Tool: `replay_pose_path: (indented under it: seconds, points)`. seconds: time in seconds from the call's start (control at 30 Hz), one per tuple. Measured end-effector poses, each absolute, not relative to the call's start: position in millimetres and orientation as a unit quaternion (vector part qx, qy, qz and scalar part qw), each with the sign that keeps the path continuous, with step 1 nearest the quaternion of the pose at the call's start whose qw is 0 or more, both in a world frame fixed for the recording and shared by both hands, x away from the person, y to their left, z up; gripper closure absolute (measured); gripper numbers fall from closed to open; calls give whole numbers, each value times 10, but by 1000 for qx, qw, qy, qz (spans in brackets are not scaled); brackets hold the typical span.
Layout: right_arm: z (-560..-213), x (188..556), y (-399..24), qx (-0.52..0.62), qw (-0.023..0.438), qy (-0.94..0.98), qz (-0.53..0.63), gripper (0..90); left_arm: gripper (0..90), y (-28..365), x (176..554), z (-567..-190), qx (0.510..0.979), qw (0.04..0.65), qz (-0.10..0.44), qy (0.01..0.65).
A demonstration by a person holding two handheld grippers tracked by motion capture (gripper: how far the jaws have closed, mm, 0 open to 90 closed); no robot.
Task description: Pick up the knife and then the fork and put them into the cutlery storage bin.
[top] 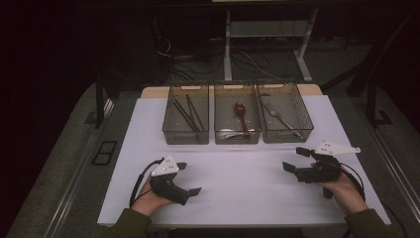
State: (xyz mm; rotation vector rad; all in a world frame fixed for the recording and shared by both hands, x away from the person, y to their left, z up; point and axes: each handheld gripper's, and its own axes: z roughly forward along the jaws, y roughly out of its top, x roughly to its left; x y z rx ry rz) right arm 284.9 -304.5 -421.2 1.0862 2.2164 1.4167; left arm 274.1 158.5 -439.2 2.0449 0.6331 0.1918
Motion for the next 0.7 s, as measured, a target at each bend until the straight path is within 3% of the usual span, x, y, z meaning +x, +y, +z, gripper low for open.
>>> replay_pose_path:
  seconds: [0.27,0.7]
  points:
    - [-4381,2670,-3077,383,122,767,501,176,0,1591,2736,-4387,836,477,79,259]
    - [-4440,2589,-3061,370,126,781,487,176,0,1586,2737,-4393,838,475,80,257]
